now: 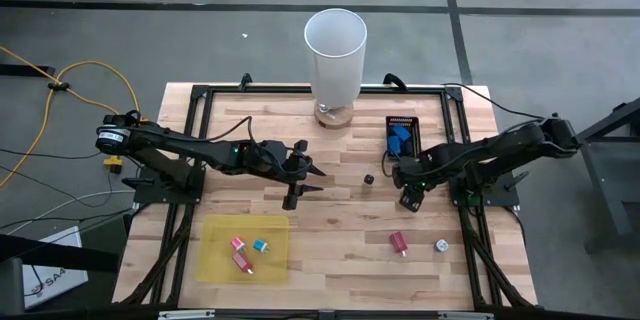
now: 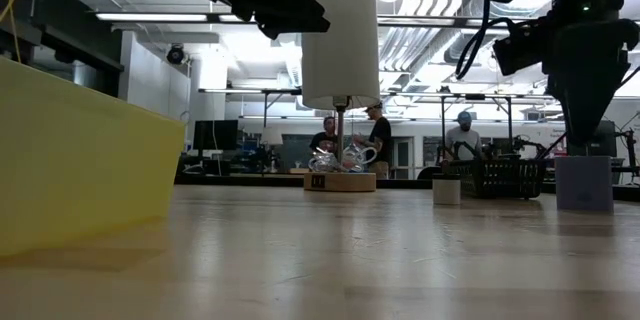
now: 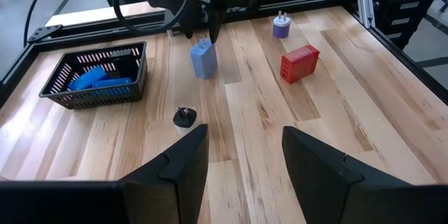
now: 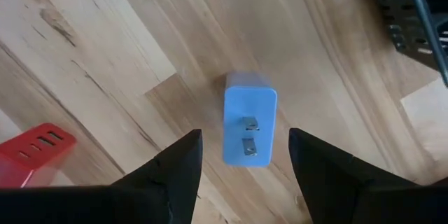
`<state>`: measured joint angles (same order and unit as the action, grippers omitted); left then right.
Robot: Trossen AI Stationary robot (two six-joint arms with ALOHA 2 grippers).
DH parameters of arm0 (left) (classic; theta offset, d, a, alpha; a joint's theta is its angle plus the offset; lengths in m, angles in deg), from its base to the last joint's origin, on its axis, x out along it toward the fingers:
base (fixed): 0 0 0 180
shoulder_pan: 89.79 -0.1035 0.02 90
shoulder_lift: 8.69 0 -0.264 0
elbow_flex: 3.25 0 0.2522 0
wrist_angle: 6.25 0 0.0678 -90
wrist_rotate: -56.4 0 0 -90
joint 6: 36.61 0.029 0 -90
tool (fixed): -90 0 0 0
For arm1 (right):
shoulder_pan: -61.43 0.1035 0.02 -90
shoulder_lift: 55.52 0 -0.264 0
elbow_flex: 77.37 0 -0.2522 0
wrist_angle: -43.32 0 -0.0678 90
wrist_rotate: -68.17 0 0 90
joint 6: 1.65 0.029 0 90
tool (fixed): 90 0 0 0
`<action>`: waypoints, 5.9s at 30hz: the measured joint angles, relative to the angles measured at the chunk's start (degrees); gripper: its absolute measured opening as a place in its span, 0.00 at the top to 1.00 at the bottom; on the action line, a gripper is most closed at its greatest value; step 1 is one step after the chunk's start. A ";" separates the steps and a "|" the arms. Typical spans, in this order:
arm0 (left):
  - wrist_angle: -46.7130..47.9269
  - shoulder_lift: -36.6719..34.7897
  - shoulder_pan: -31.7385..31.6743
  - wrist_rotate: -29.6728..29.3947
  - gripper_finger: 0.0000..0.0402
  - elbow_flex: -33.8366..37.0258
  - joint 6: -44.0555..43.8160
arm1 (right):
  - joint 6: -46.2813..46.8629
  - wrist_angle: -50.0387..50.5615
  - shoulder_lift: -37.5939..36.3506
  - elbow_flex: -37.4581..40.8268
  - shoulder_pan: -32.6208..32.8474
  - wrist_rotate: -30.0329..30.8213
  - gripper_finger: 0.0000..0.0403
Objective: Pick & Place Office items
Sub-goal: Put the light blue charger adapter into the yellow bin
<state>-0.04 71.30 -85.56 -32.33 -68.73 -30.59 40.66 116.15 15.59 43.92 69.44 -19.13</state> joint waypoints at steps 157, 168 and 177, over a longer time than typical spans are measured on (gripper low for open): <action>-0.04 0.00 0.00 0.01 0.56 0.00 0.00 | -20.65 -39.94 -13.27 0.02 8.12 15.37 0.72; -0.26 0.00 0.02 0.01 0.56 0.00 0.00 | -24.65 -51.69 -6.18 0.02 14.36 18.24 0.72; -0.26 0.00 0.02 -0.01 0.56 0.00 0.00 | -24.63 -51.97 -6.05 0.02 14.50 19.72 0.72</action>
<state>-0.30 71.30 -85.54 -32.34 -68.73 -30.59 16.03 64.18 9.54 43.94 83.94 0.59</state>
